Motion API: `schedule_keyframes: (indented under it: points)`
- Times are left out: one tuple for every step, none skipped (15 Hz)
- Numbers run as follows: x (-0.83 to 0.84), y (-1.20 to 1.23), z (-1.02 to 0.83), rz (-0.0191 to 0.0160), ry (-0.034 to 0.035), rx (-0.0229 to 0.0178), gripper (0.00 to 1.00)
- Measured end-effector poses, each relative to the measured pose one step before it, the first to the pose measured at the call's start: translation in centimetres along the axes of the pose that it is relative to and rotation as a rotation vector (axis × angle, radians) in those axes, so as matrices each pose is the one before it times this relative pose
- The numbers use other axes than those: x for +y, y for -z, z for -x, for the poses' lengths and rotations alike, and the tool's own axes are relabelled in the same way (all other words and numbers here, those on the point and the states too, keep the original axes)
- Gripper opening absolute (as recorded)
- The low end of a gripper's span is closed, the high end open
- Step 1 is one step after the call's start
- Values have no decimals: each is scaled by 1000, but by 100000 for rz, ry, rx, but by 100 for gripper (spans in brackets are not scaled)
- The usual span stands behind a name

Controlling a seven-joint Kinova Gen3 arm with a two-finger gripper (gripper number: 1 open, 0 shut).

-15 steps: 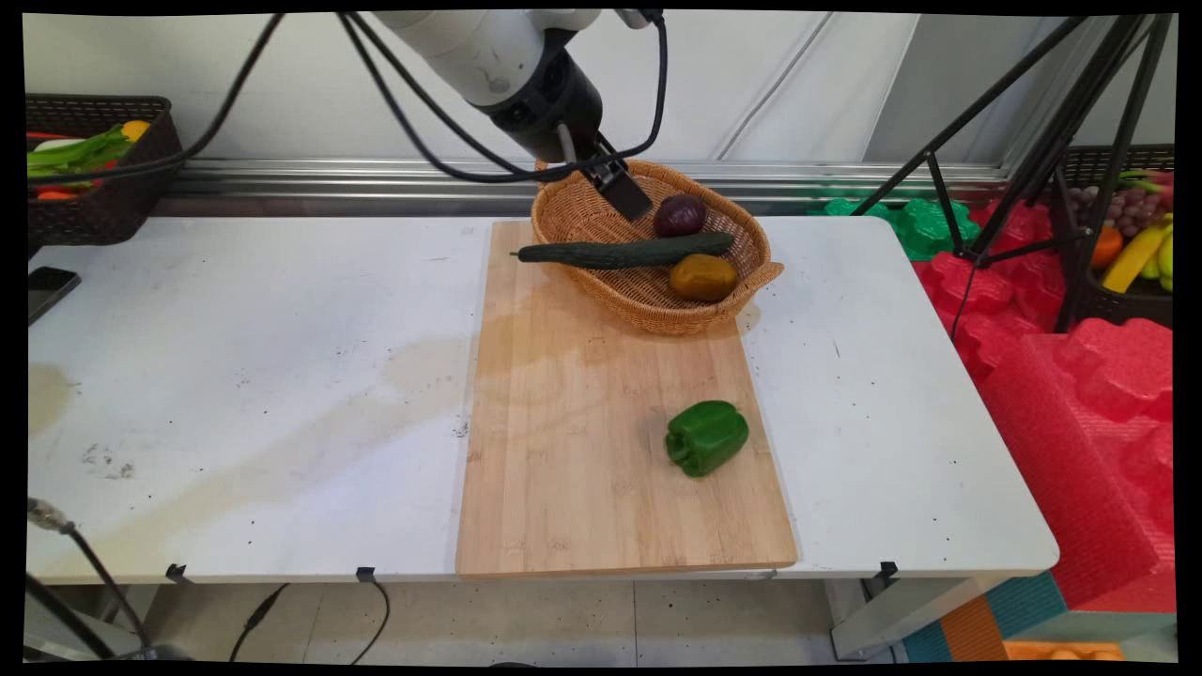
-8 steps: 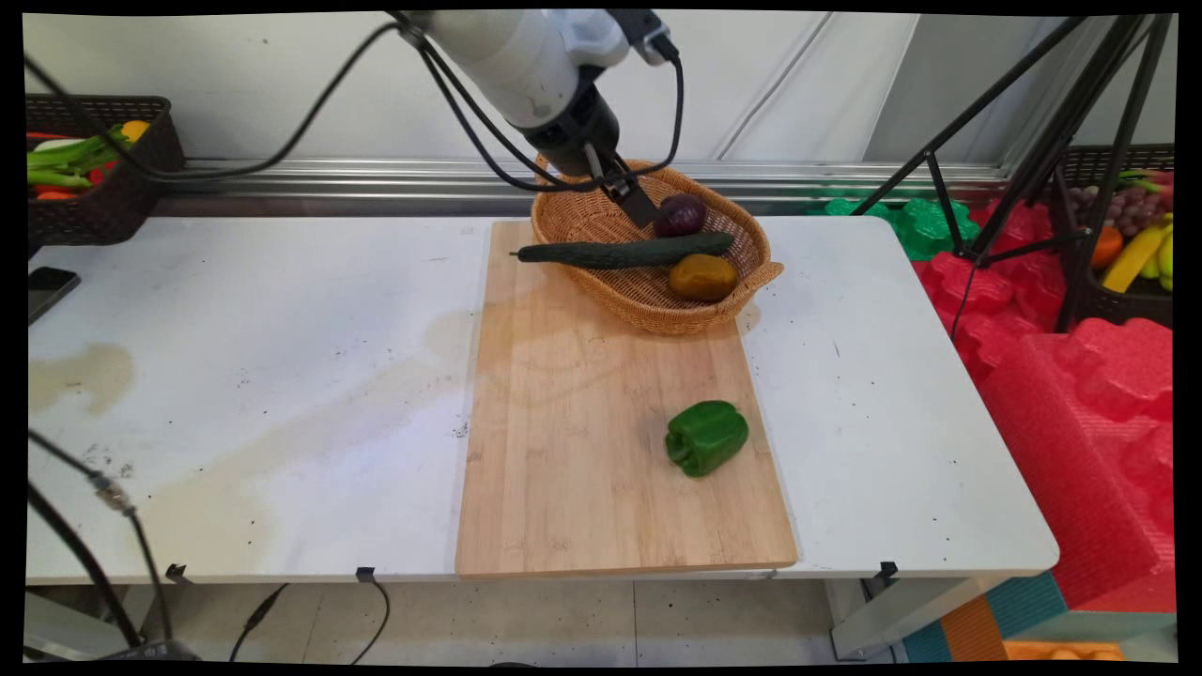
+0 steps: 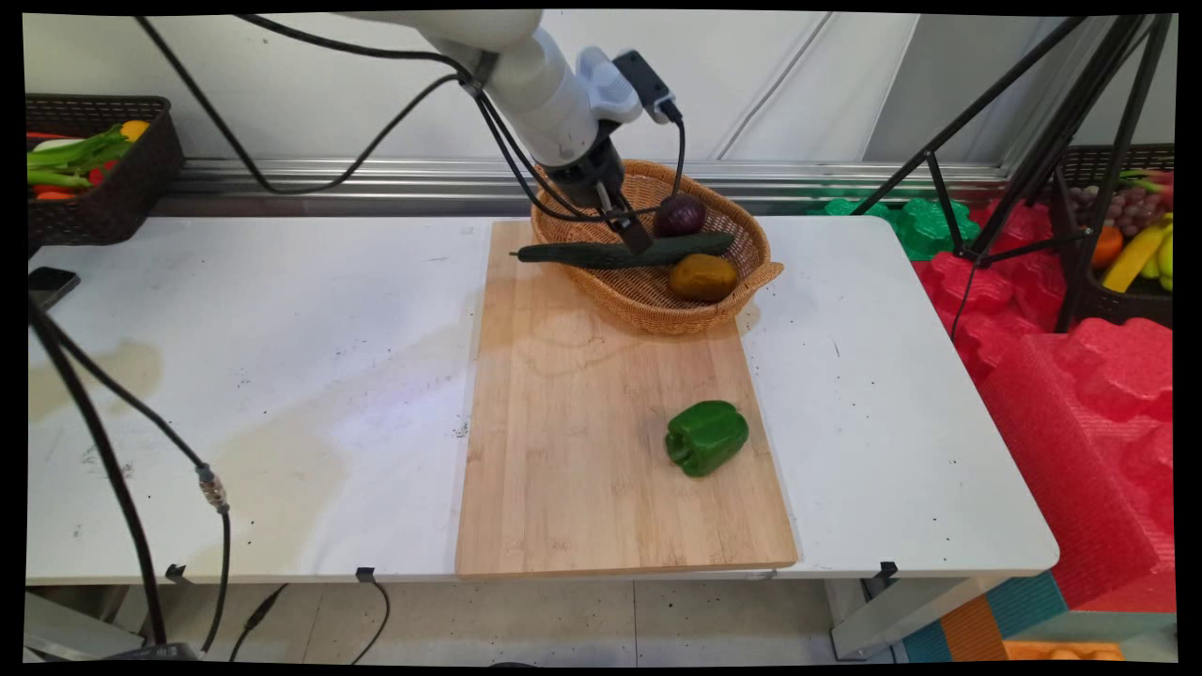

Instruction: Pick up the cucumber from the vegetable basket, then place the picked object on the cutting board

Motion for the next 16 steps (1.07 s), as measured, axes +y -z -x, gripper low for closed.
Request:
schedule_keyframes:
  points:
    - [-174,-898,39,527,-364,-939,100]
    - [-160,-709,43,398,-204,-718,100]
    - [-154,-750,43,488,-252,-758,100]
    - [-88,-597,2,452,-231,-573,100]
    - [-146,-582,70,460,-75,-506,100]
    - [-105,-509,21,471,-198,-421,100]
    - [-91,-436,-8,432,-117,-269,100]
    - [-87,-268,12,249,-21,-100,100]
    - [-48,-250,-38,325,-146,18,0]
    - [-46,-150,1,240,-149,78,0]
    - [-33,-19,26,143,-152,131,0]
    - [-2,-2,41,213,-234,126,0]
    - [38,125,95,237,-393,140,0]
    - [53,208,71,57,-358,141,0]
    - [58,265,84,-22,-412,154,0]
    - [78,549,76,-264,-496,461,0]
